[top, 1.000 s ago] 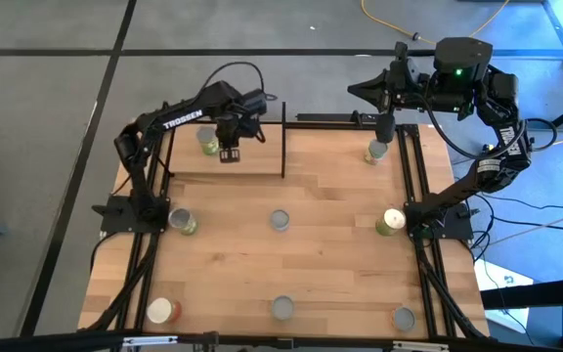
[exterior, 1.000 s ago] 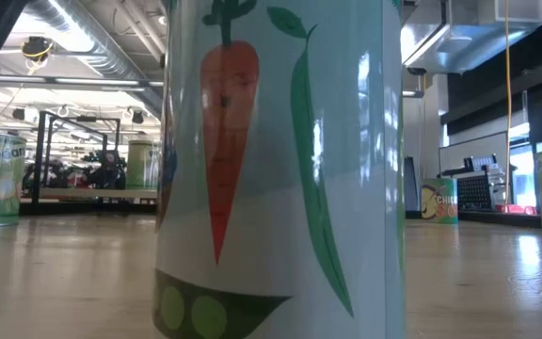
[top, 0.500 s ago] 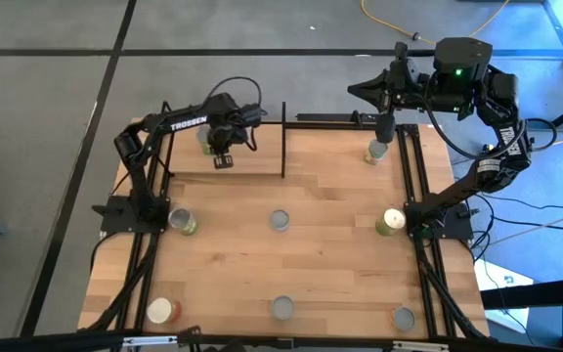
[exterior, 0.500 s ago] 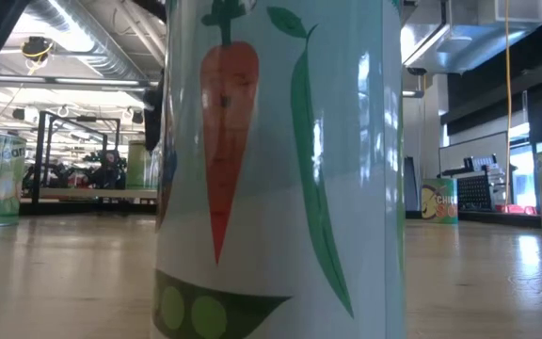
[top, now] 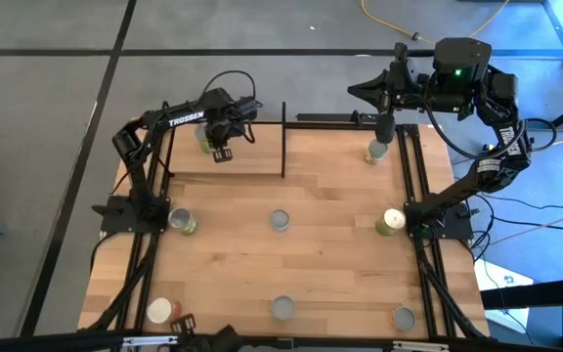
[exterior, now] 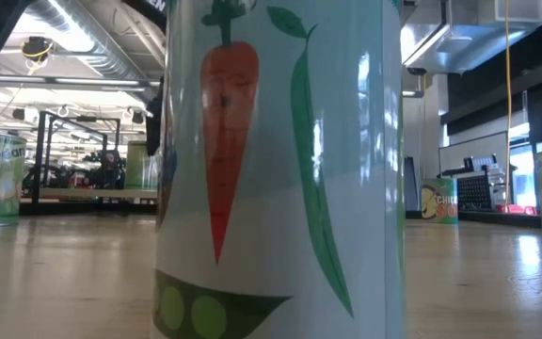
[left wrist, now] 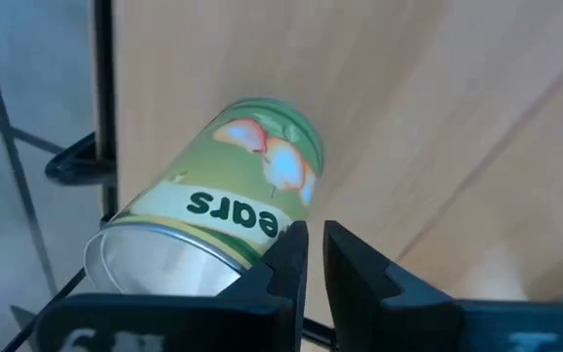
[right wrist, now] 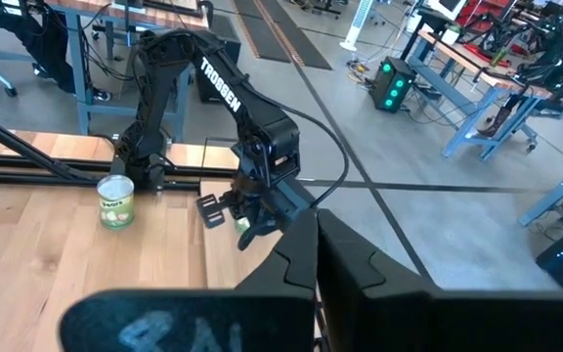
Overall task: Pick and place cans onto a shelf
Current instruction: Put the top canned pears on the shelf
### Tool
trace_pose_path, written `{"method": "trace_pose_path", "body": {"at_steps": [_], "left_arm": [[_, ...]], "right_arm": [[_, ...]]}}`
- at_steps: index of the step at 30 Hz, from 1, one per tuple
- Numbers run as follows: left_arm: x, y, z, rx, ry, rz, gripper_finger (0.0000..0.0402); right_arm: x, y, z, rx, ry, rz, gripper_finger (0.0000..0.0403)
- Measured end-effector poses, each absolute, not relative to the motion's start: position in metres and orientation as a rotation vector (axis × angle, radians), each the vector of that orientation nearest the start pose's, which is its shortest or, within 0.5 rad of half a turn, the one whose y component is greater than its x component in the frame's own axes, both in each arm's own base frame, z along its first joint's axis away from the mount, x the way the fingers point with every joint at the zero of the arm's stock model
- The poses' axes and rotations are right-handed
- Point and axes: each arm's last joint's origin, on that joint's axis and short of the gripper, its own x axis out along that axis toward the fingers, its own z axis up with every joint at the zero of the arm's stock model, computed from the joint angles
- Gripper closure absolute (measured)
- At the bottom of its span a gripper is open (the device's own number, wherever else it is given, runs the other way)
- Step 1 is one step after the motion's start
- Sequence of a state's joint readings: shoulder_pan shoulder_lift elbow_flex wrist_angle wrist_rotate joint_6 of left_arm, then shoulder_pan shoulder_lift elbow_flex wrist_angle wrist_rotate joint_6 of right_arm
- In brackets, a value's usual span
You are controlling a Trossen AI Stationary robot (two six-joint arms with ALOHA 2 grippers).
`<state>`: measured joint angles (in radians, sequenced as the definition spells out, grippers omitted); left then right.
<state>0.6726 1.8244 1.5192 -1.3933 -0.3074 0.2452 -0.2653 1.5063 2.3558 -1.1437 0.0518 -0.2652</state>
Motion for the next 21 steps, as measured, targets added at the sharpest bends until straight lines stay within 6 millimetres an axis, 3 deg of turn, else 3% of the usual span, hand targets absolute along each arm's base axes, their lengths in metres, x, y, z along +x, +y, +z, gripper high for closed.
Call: {"method": "trace_pose_path", "body": {"at_steps": [21], "left_arm": [[0.218, 0.244, 0.249, -0.166, 1.832, 0.614, 0.0372]], "right_arm": [[0.215, -0.06, 0.557, -0.225, 0.361, -0.27, 0.0398]]}}
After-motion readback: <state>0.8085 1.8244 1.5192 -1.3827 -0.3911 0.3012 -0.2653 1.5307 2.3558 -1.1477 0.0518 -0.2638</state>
